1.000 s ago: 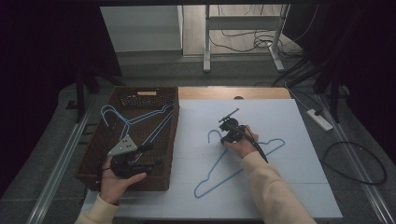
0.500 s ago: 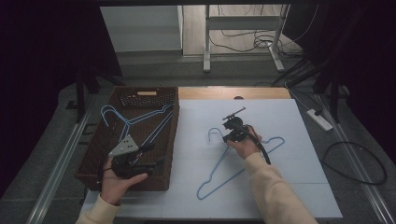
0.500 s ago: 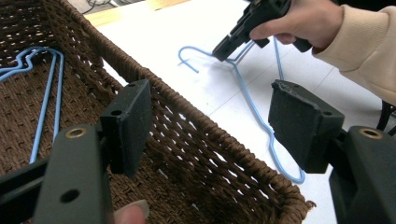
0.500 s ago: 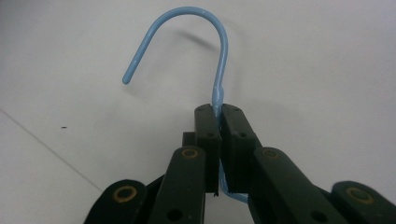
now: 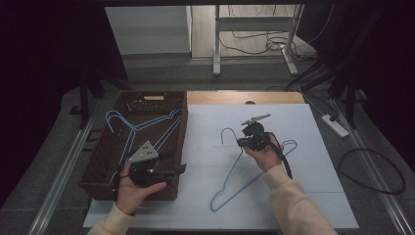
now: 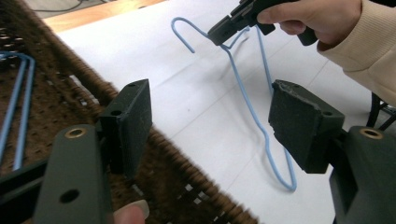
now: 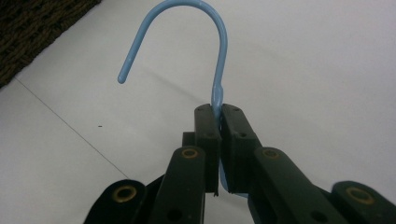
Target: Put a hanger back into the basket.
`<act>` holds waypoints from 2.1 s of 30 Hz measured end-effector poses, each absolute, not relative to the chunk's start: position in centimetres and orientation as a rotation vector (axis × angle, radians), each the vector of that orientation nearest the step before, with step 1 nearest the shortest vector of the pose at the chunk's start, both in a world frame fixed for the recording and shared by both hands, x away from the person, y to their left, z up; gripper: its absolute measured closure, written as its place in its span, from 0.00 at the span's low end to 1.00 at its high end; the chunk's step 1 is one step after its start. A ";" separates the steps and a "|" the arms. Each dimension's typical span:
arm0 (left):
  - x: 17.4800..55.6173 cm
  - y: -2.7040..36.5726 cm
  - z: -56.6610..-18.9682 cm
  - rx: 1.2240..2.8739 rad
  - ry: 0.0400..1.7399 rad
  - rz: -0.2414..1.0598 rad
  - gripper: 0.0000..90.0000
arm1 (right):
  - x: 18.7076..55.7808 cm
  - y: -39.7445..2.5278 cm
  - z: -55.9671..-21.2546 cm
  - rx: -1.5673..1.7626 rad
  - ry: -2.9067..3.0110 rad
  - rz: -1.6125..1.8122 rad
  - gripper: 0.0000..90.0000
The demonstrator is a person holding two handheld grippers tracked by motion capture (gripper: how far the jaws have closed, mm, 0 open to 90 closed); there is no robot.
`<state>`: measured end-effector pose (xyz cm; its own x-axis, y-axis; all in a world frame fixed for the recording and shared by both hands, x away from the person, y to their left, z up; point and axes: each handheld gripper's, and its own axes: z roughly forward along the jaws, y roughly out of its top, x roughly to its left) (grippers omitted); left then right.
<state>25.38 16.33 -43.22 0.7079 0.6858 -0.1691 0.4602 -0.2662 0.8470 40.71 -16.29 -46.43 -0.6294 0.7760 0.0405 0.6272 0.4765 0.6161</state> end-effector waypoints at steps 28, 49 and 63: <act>27.5 4.9 -45.0 2.121 0.866 0.156 0.35 | 39.5 -17.1 -45.6 1.184 2.444 0.953 0.96; 30.7 0.7 -50.2 2.181 0.929 0.125 0.46 | 39.0 -17.4 -45.4 1.180 2.421 0.981 0.96; 32.0 0.7 -51.3 2.141 0.963 -0.043 0.92 | 38.4 -17.9 -44.8 1.176 2.402 1.029 0.96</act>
<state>31.97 0.71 -51.26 0.7131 0.6234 -0.3207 0.6496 -0.4153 0.6368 38.43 -17.86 -44.84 -0.6317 0.7728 0.0610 0.5773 0.4164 0.7024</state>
